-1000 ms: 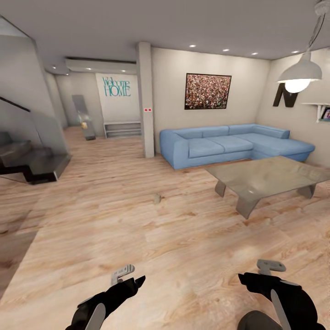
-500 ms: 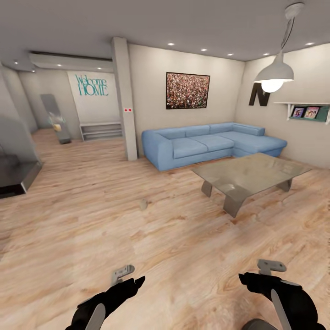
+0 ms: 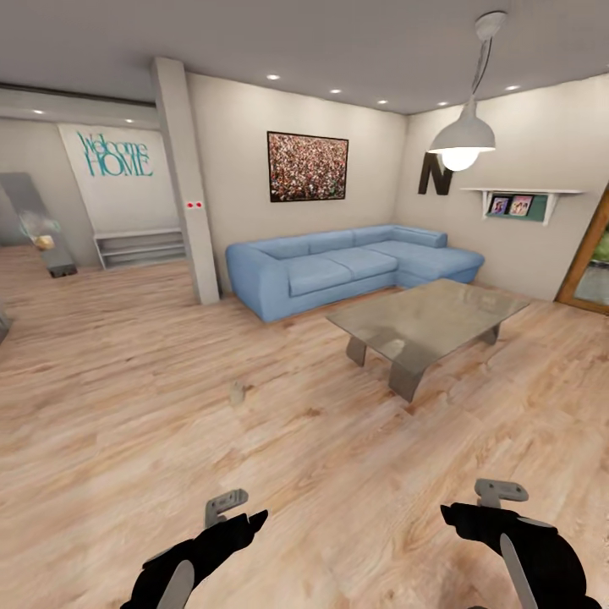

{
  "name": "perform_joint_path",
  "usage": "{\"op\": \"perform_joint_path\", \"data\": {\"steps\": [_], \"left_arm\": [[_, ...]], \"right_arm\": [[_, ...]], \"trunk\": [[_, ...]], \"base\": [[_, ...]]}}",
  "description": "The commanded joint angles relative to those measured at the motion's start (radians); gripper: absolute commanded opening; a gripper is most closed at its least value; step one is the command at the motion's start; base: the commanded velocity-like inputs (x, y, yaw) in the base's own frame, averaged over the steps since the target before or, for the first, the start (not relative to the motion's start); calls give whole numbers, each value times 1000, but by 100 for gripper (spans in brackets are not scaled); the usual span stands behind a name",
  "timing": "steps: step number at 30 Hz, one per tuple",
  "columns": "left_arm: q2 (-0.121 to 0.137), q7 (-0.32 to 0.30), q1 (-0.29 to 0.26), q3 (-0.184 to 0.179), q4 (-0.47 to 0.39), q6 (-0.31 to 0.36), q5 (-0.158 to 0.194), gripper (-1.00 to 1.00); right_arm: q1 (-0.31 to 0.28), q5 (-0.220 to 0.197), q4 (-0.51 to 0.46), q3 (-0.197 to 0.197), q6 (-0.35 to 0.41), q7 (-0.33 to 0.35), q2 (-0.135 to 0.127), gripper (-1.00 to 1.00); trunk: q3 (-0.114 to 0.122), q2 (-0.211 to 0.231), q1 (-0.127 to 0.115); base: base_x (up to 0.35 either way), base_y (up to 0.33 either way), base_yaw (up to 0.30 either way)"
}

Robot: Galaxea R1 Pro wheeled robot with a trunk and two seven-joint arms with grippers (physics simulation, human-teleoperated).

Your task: Place each of the two pumpkins and all three candles from the living room inside a cabinet in the living room (use any cabinet), then make sure every cabinet is closed, and position the cauldron so it is next to a table in the living room.

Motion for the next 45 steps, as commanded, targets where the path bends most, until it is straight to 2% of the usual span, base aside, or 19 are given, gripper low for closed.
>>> {"op": "perform_joint_path", "data": {"steps": [1, 26, 30, 35, 45], "left_arm": [[0, -2, 0, 1, -1, 5, 3, 100], [-2, -4, 0, 0, -1, 12, 3, 100], [1, -2, 0, -23, 0, 11, 3, 100], [3, -1, -1, -40, 0, 10, 3, 100], [5, -1, -1, -47, -1, 6, 3, 100]], "right_arm": [[-1, -2, -1, 0, 5, 0, 0, 100], [-6, -1, -1, -2, 4, 1, 0, 100], [-7, -1, -1, -37, 2, 3, 0, 100], [-7, -2, -1, -57, -1, 2, 1, 100], [-8, -2, -1, -64, 0, 2, 2, 100]], "trunk": [[-1, -1, 0], [-1, -1, 0], [-1, -1, 0], [-1, -1, 0], [-1, -1, 0]], "base": [[263, 204, -266], [207, 267, -238], [253, 196, -29], [258, 187, -23], [274, 162, -209]]}}
